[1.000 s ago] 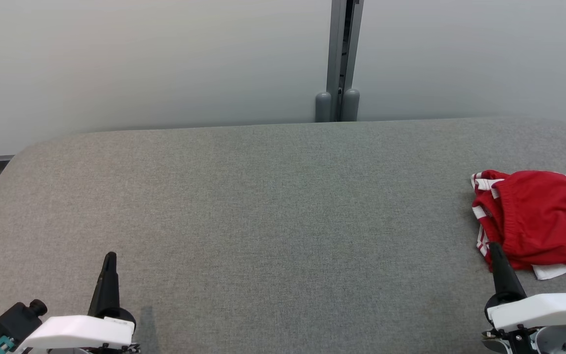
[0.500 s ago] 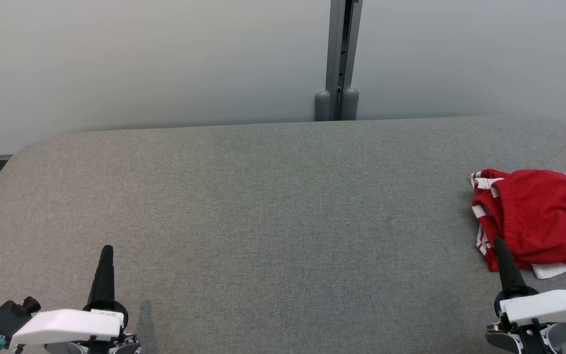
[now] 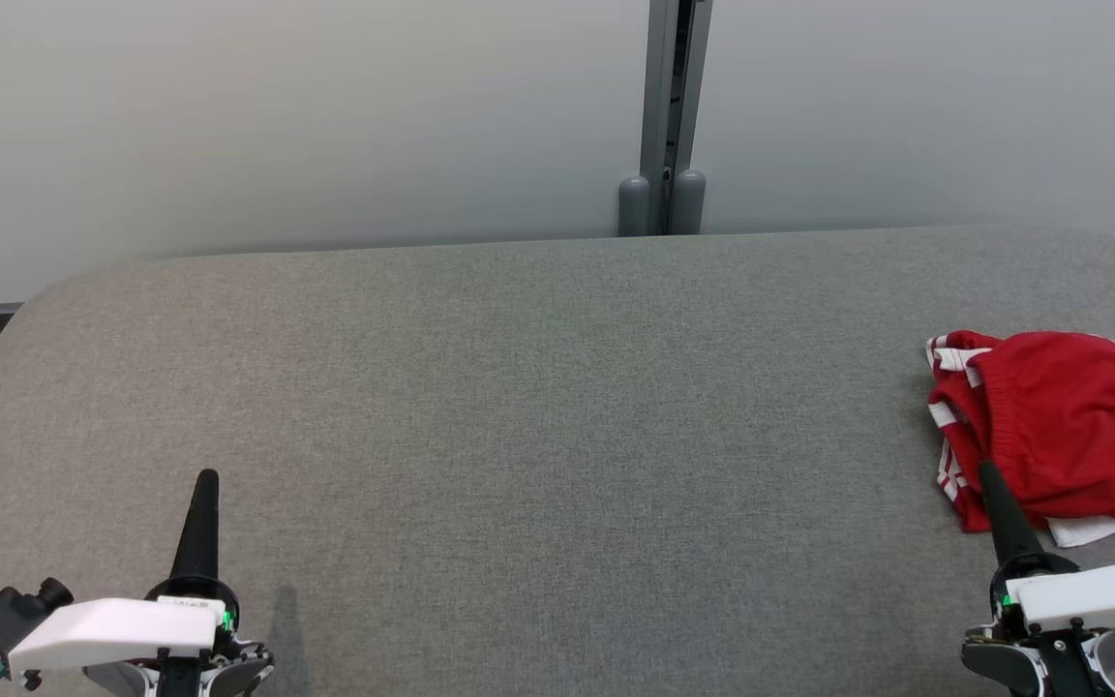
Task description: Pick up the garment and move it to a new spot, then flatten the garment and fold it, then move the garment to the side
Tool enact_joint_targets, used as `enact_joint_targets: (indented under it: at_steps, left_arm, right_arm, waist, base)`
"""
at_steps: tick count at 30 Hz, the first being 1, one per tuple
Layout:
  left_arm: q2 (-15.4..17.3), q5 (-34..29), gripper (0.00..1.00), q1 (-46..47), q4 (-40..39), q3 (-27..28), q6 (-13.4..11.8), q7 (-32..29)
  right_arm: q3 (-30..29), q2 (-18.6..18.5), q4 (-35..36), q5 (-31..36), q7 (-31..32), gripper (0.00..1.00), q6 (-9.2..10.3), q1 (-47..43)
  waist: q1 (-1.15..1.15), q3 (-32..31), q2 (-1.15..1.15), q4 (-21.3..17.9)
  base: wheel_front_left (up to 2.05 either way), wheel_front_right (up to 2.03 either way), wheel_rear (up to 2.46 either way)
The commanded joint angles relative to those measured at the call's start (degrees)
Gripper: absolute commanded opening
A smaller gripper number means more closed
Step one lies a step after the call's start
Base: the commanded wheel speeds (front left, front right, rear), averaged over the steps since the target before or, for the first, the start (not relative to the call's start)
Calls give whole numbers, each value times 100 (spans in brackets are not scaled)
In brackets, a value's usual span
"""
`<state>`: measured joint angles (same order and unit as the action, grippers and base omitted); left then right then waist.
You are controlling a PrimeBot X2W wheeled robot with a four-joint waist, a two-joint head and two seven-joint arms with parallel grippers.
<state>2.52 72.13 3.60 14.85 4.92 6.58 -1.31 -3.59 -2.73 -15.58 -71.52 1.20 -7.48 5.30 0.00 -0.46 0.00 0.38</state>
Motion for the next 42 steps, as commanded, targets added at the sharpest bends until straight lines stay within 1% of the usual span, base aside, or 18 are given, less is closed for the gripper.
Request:
enact_joint_targets:
  at_steps: [1, 25, 42]
  left_arm:
    - [36, 153, 0, 124, -62, 44, 49, -28]
    - [44, 1252, 0, 229, -77, 122, 82, -325]
    - [49, 1870, 0, 297, -87, 165, 102, -493]
  right_arm:
    - [-49, -32, 73, -149, 50, 0, -2, 90]
    - [-202, -29, 130, -1286, 347, 0, -2, 111]
    - [-285, -28, 157, -1927, 509, 0, -2, 122]
  waist:
    - [0, 2, 0, -1]
    - [0, 35, 0, -21]
    - [0, 56, 0, -34]
  base:
    - [0, 0, 0]
    - [0, 0, 0]
    - [0, 0, 0]
